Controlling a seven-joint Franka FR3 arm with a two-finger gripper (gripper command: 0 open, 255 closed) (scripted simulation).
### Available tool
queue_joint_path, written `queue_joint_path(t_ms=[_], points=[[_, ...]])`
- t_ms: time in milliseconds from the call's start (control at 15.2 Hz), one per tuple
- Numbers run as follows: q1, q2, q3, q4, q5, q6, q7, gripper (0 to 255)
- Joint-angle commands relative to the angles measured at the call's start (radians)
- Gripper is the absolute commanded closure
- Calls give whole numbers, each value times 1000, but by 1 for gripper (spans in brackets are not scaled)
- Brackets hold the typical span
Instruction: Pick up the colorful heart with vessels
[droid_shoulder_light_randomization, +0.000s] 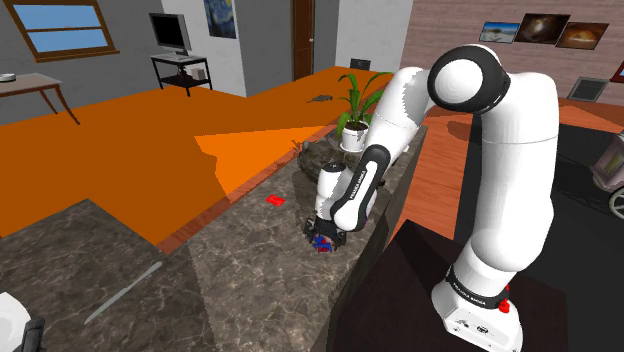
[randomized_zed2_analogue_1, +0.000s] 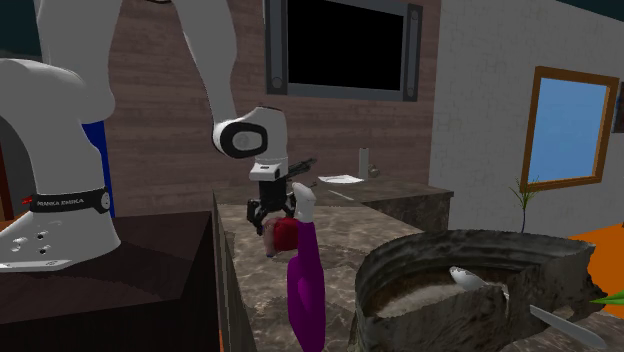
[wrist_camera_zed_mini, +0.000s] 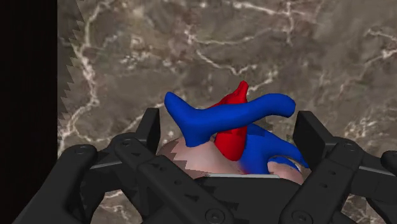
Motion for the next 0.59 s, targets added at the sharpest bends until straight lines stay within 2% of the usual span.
queue_joint_path(t_ms=[0, 66, 528], points=[[4, 5, -4, 0, -3, 6, 3, 0], [4, 5, -4, -1, -3, 6, 3, 255], [5, 5, -5, -2, -3, 7, 4, 255]])
